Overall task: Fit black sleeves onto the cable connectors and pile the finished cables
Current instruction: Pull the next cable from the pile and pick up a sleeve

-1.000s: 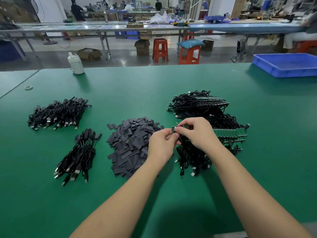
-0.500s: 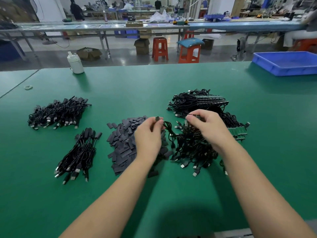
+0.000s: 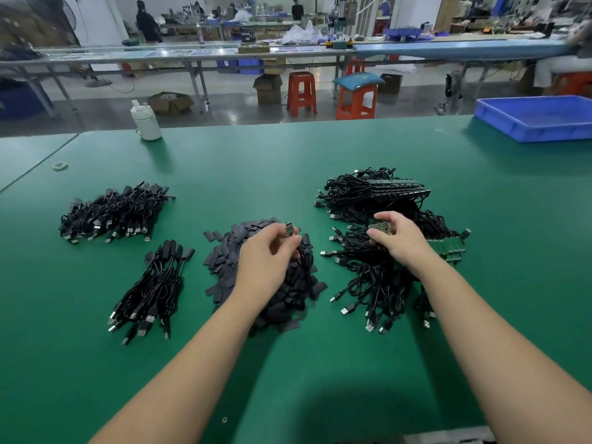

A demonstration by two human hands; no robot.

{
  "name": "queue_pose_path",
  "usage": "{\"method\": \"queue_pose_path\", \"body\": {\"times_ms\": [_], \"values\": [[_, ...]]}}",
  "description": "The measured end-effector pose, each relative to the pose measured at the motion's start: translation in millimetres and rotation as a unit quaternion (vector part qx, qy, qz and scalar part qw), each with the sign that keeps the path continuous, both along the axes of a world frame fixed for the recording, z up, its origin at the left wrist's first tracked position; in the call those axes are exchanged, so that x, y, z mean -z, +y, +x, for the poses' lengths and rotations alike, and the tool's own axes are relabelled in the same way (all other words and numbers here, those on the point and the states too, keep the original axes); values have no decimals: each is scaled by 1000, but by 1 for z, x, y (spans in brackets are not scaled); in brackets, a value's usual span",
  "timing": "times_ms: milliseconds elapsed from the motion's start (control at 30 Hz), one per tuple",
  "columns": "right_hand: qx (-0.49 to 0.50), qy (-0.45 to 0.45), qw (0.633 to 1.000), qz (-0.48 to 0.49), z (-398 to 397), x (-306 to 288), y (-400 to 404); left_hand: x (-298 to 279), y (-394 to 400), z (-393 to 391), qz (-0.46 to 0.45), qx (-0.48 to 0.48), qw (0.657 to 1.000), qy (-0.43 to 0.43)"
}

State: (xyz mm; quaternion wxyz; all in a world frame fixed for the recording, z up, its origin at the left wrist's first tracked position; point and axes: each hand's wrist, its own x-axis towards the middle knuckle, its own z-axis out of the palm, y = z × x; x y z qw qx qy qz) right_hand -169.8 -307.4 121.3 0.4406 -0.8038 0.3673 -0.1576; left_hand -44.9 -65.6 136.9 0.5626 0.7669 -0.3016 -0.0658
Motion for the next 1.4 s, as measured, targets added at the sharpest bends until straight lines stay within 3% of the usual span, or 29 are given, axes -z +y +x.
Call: {"method": "queue_pose_path", "body": {"times_ms": [133, 200, 233, 300, 367, 500, 600, 667, 733, 800, 867, 933, 1200, 1400], "values": [[-1, 89, 986, -143, 13, 7, 5, 4, 2, -4, 17, 68, 995, 65], [-1, 55, 970, -238, 18, 9, 21, 6, 4, -4, 45, 102, 991, 70], [-19, 18, 974, -225, 21, 7, 32, 8, 5, -4, 63, 107, 991, 58], [-93, -39, 994, -30, 26, 3, 63, 10, 4, -4, 78, 95, 992, 40], [-177, -37, 974, 135, 29, 0, 91, 11, 3, -4, 43, 80, 993, 78], [-240, -70, 954, 167, 28, 16, 118, 21, 9, 5, -13, 23, 985, 171], [-220, -23, 971, 86, 29, 31, 120, 36, 17, 10, 0, 20, 972, 232], [-198, 1, 976, 89, 30, 38, 120, 49, 22, 12, 18, 29, 967, 251], [-173, 26, 979, 103, 28, 45, 121, 63, 26, 13, 64, 6, 978, 200], [-154, 48, 980, 115, 24, 53, 122, 76, 33, 15, 203, -17, 978, 39], [-134, 51, 979, 142, 21, 62, 123, 86, 40, 13, 344, -3, 932, -114], [-112, 41, 979, 165, 21, 72, 124, 95, 44, 12, 401, 17, 897, -184], [-104, -35, 956, 273, 22, 95, 129, 105, 38, 10, 387, 50, 893, -225], [-121, -64, 936, 323, 21, 102, 123, 96, 36, 11, 288, 54, 942, -161]]}}
